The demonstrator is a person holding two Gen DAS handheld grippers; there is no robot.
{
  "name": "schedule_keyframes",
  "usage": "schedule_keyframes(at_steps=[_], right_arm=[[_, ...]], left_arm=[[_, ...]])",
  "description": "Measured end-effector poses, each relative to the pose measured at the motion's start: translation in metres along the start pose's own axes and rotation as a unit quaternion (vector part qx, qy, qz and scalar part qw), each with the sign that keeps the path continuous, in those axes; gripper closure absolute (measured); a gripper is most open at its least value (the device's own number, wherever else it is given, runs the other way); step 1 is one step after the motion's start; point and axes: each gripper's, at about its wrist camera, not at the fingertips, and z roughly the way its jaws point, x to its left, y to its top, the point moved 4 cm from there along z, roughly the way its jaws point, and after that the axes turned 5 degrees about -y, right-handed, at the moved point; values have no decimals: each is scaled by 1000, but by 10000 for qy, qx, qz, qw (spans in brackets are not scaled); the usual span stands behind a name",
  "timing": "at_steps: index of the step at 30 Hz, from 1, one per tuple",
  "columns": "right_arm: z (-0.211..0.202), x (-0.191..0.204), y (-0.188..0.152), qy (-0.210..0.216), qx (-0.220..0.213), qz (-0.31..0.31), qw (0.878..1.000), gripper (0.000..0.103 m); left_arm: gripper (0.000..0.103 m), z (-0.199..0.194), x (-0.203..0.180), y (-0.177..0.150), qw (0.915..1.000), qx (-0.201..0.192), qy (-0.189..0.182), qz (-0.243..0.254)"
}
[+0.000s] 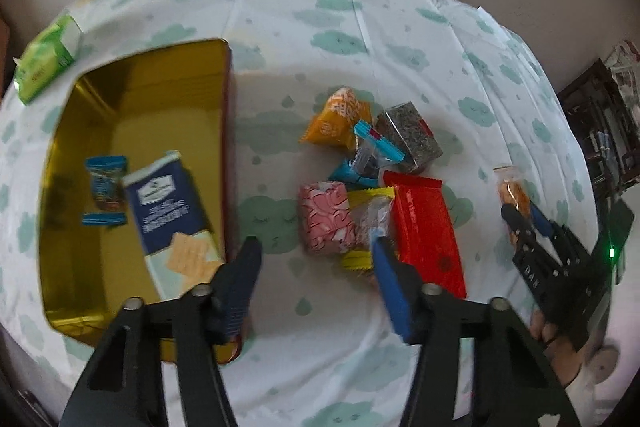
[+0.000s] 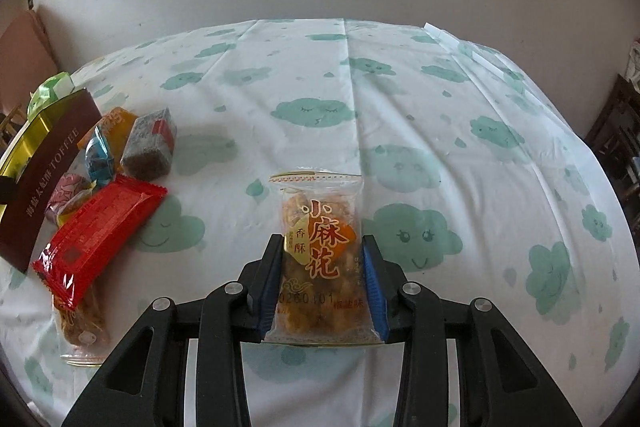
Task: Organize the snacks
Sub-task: 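Grasp the orange twist pack with the right gripper while left approaches pink candy, then grasp the pink wrapped candy with the left gripper and lift it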
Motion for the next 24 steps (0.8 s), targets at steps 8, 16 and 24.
schedule_keyframes(at_steps=[8, 16, 24], right_arm=[[-1, 0, 0, 18, -2, 8, 10000, 63], [-1, -1, 0, 62, -5, 42, 10000, 63], [-1, -1, 0, 67, -6, 43, 10000, 62]], left_arm=[[62, 23, -3, 18, 9997, 155, 118, -131], [71, 42, -1, 26, 9992, 293, 215, -193], [73, 53, 1, 24, 9989, 343, 258, -169]])
